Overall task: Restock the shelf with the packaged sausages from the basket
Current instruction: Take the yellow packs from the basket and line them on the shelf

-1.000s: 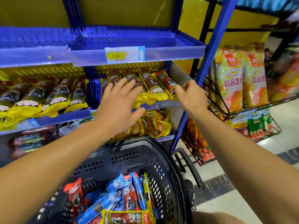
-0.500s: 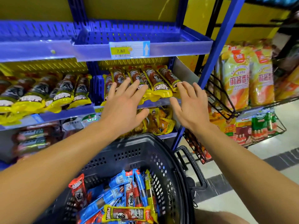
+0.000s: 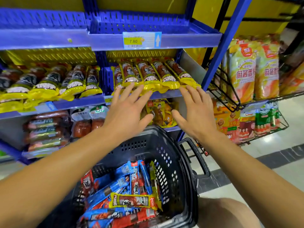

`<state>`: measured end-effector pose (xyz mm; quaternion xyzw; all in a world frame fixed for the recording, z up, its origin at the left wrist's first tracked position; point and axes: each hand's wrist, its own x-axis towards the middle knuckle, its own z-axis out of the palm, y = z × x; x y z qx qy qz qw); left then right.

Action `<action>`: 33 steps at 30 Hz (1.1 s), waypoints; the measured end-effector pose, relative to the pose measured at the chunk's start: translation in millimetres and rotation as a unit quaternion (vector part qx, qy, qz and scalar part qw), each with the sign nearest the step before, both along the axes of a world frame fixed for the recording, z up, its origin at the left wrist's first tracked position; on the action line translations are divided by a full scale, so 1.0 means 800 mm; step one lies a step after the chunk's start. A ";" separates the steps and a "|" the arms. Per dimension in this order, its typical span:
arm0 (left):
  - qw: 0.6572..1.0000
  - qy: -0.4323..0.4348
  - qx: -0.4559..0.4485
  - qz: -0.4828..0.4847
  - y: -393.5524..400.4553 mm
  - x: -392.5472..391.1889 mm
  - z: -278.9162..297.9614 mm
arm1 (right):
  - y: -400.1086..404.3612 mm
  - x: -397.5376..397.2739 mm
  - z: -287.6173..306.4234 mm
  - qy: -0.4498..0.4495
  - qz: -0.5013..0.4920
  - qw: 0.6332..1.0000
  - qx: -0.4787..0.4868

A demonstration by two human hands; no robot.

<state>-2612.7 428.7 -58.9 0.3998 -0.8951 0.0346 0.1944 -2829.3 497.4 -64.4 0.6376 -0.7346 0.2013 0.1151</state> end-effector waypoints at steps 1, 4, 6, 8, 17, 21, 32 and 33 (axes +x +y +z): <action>1.000 0.002 0.010 -0.004 0.009 0.006 -0.007 | 0.013 0.009 -0.009 0.013 0.014 1.000 0.005; 0.999 0.005 0.043 -0.018 0.038 0.026 -0.037 | 0.051 0.041 -0.042 0.032 0.059 0.996 0.056; 0.997 -0.004 0.067 -0.023 0.058 0.040 -0.062 | 0.073 0.062 -0.068 0.037 0.084 0.991 0.102; 0.994 -0.021 0.109 -0.020 0.076 0.055 -0.094 | 0.090 0.080 -0.096 0.037 0.106 0.982 0.153; 0.951 -0.134 0.275 0.042 0.129 0.105 -0.239 | 0.106 0.112 -0.195 0.040 0.139 0.925 0.352; 0.944 -0.137 0.298 0.043 0.123 0.104 -0.294 | 0.096 0.125 -0.223 0.018 0.124 0.915 0.384; 0.894 -0.203 0.399 0.002 0.086 0.116 -0.457 | 0.076 0.125 -0.290 -0.011 0.068 0.886 0.459; 0.889 -0.205 0.409 0.004 0.085 0.116 -0.470 | 0.076 0.126 -0.295 -0.020 0.060 0.883 0.465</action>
